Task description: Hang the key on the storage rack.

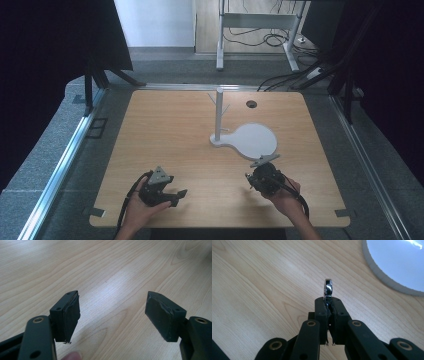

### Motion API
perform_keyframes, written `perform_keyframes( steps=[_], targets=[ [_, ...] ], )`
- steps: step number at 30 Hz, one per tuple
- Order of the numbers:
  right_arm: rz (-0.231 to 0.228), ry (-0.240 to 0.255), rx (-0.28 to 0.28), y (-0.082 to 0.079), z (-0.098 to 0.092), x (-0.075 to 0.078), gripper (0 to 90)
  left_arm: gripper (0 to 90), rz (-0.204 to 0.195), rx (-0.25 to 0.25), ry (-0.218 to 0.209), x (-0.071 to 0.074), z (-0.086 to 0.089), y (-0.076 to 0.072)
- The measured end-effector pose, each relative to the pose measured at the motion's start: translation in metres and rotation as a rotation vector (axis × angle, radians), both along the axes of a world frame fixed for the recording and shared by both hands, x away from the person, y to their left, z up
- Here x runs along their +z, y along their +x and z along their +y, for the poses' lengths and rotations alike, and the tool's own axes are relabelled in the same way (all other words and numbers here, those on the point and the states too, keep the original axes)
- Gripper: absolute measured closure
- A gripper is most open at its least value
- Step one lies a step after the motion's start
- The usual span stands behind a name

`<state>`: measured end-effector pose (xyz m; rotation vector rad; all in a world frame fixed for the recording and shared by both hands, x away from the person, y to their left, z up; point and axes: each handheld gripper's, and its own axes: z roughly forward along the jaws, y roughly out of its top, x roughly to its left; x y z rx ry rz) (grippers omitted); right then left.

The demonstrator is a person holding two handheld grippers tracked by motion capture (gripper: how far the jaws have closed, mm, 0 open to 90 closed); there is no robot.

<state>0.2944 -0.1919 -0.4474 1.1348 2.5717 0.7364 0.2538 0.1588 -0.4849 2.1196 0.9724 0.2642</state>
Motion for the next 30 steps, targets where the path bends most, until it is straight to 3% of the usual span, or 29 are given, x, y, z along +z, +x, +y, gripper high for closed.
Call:
perform_keyframes(
  steps=[23,30],
  targets=[
    [-0.109,0.098,-0.067,0.017,-0.018,0.025,84.8,28.4,0.009,-0.006,0.005,-0.003,-0.005,-0.001],
    [-0.114,0.107,-0.092,0.025,-0.021,0.025,84.8,28.4,0.009,-0.003,0.004,-0.002,-0.004,0.0]
  ],
)
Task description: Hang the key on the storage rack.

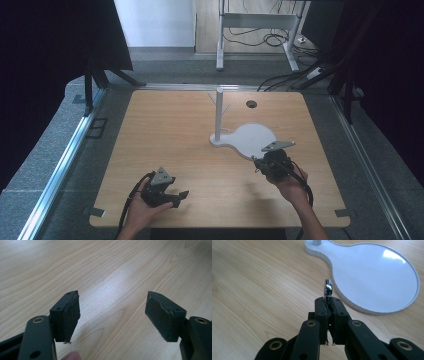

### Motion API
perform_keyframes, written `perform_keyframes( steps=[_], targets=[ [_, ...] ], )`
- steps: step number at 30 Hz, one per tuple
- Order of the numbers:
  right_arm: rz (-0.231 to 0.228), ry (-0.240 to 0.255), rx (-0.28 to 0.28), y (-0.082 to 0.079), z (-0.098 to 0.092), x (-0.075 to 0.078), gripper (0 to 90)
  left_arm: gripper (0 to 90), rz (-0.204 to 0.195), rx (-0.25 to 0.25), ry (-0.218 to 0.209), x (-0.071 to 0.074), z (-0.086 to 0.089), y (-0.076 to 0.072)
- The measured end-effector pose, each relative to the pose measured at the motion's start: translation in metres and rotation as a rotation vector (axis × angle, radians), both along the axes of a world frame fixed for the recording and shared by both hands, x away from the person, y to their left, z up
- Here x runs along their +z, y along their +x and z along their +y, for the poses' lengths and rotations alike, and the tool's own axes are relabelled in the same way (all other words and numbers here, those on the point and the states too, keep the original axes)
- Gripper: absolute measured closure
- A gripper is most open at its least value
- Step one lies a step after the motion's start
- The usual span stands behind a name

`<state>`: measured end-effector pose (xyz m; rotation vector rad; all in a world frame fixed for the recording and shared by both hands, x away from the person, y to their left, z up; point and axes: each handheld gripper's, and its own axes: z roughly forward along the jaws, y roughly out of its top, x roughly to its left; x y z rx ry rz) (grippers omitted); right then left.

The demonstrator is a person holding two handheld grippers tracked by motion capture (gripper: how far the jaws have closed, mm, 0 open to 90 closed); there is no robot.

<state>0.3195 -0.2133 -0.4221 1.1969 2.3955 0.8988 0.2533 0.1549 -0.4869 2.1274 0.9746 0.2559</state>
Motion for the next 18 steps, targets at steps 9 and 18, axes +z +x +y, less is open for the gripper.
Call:
perform_keyframes(
  steps=[9,18],
  targets=[
    [-0.021,-0.008,-0.023,0.013,-0.002,0.008,84.8,28.4,0.005,0.001,0.004,-0.001,0.001,0.001],
    [-0.039,-0.02,-0.028,0.024,0.0,0.013,84.8,28.4,0.002,0.011,0.0,0.0,0.006,0.002]
  ],
)
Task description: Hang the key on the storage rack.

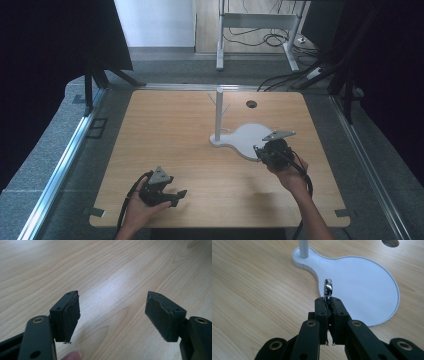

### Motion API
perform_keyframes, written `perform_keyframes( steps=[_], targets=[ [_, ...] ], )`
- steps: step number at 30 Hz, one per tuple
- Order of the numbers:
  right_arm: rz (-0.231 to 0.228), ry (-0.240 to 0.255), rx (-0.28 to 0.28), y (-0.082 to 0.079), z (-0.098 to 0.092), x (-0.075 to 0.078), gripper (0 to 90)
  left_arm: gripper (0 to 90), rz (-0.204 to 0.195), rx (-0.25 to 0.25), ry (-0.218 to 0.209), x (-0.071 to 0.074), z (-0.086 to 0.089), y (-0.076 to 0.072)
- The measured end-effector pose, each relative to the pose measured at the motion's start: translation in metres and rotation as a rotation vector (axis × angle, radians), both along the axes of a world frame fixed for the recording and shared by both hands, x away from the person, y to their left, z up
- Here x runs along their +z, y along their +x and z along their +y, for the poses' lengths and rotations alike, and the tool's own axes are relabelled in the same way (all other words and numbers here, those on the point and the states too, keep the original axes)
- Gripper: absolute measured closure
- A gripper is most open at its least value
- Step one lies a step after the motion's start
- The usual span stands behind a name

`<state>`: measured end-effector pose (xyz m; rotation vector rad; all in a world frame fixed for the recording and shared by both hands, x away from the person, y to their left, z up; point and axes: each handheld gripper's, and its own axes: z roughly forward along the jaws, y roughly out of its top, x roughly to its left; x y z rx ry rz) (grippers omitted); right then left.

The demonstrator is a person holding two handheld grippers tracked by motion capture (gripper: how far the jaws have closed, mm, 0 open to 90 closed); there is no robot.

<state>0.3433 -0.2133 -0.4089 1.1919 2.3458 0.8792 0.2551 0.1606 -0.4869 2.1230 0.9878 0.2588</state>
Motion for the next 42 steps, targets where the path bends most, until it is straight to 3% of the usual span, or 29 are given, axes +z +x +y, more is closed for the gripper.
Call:
perform_keyframes(
  steps=[17,42],
  targets=[
    [-0.012,-0.049,0.01,0.021,0.012,0.014,84.8,28.4,-0.001,0.007,-0.007,0.001,0.003,0.0],
    [-0.017,-0.043,0.001,0.063,0.025,0.029,84.8,28.4,0.0,0.018,-0.017,0.003,0.009,0.001]
  ],
)
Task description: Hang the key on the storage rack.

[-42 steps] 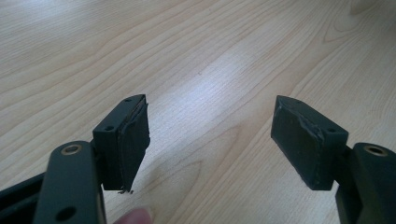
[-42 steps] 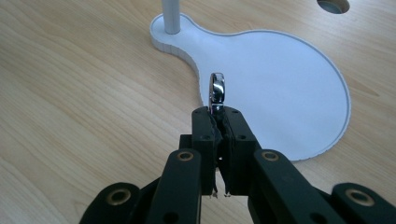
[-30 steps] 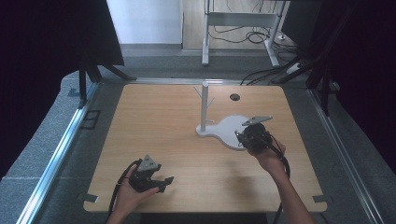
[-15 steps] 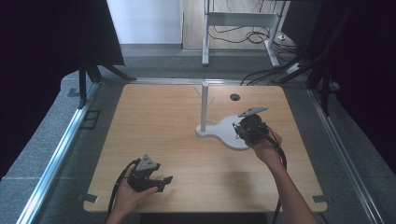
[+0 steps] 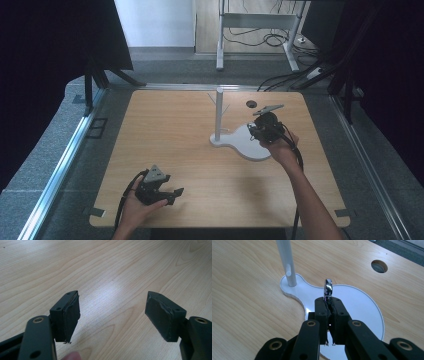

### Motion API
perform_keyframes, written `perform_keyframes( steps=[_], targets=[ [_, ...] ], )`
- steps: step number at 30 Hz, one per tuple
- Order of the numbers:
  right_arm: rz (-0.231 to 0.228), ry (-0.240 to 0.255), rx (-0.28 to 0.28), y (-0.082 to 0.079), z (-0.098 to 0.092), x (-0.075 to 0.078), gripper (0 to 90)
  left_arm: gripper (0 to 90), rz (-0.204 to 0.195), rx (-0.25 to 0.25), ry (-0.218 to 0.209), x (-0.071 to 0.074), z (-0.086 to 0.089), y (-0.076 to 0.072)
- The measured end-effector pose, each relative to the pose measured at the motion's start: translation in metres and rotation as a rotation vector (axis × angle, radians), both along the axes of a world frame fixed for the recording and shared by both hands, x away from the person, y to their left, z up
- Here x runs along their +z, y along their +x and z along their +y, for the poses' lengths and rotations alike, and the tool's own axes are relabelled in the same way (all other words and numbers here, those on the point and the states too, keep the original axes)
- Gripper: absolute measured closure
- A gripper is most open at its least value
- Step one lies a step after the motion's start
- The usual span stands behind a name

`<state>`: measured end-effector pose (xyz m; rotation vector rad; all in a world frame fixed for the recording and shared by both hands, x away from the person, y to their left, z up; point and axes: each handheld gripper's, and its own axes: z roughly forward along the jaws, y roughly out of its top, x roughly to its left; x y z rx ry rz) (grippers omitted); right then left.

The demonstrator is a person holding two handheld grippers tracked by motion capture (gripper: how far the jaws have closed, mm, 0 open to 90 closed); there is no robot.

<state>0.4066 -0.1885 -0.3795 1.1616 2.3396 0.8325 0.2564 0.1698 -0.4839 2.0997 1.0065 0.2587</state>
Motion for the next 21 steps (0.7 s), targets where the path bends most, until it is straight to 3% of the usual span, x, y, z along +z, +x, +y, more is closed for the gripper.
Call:
perform_keyframes(
  steps=[6,21],
  targets=[
    [0.001,-0.027,0.004,0.006,0.006,0.003,84.8,28.4,0.002,0.003,0.001,-0.001,0.001,0.001],
    [-0.016,-0.038,0.012,0.015,0.018,0.003,84.8,28.4,0.0,0.004,0.001,-0.001,0.002,0.001]
  ],
)
